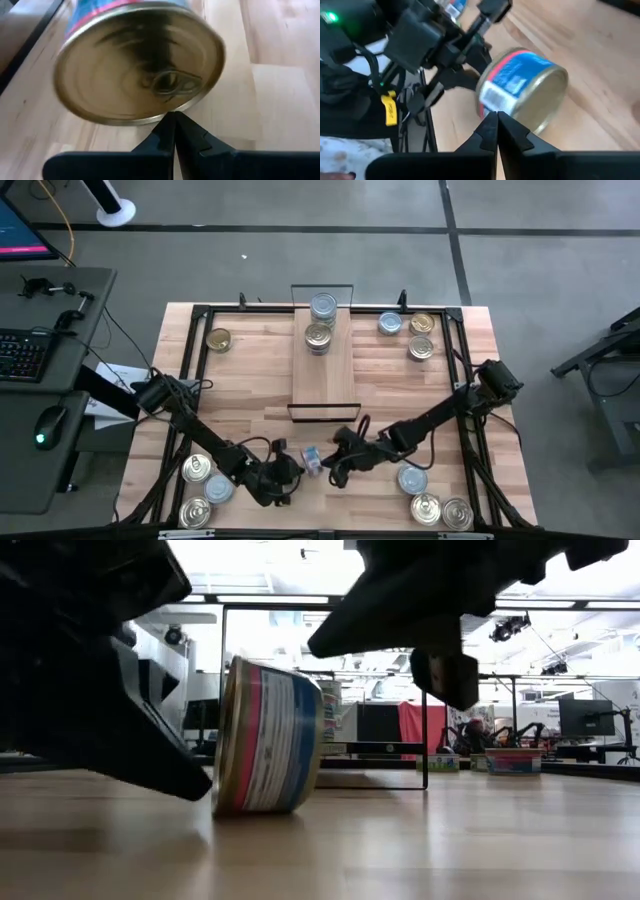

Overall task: Stack canned seafood by type on shelf
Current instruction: Put the pink and blue tuna can on the shelf

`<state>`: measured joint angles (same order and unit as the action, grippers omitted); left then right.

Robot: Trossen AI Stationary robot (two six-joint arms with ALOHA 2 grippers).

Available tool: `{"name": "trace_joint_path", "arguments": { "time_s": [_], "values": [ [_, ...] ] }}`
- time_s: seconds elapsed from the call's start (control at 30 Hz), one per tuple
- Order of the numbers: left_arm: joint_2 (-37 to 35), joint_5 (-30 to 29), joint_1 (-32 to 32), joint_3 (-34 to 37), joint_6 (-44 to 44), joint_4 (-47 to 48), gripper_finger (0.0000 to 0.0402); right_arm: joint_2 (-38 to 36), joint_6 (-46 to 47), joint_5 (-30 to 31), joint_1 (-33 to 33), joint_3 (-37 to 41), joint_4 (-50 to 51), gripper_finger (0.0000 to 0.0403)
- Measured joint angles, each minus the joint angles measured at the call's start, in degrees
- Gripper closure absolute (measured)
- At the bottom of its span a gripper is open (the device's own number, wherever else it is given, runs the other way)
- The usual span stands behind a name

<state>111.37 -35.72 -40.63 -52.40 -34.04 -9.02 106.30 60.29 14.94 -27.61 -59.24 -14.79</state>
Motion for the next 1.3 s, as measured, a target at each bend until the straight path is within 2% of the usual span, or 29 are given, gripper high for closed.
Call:
{"name": "trace_joint_path", "arguments": {
  "time_s": [0.37,0.57,0.77,0.87,1.0,1.1,1.2,1.3],
  "values": [
    [-0.2,-0.9,0.3,-0.1,0.1,-4.3,0.0401,-3.6,-2.1,-0.4,-1.0,0.0,4.6,0.0403],
    [2.7,-2.1,1.9,-0.2,1.7,-13.1,0.0401,-3.8,-0.6,-0.3,-1.6,0.1,6.8,0.0403],
    [6.4,2.8,3.3,-0.5,1.1,-21.3,0.0401,-3.8,0.0,0.1,-1.8,-0.8,8.3,0.0403],
    [5.1,4.6,3.2,-0.7,-0.4,-17.5,0.0401,-3.8,-4.8,0.1,-2.2,-6.2,14.2,0.0403],
    [1.1,6.1,2.8,-0.7,-0.4,-11.0,0.0401,-3.9,-12.9,0.5,-2.3,-15.1,28.3,0.0403],
    [-2.2,6.7,1.9,-0.7,-0.5,-5.9,0.0401,-3.9,-16.4,2.0,-1.6,-18.9,34.4,0.0402],
    [-5.8,6.8,0.3,0.0,-2.1,-1.4,0.0401,-3.9,-20.5,-1.6,-0.7,-21.2,37.5,0.0392],
    [-9.0,6.2,-1.8,1.6,-6.2,2.6,0.0401,-3.9,-23.4,-5.8,0.5,-22.4,39.3,0.0354]
  ]
}}
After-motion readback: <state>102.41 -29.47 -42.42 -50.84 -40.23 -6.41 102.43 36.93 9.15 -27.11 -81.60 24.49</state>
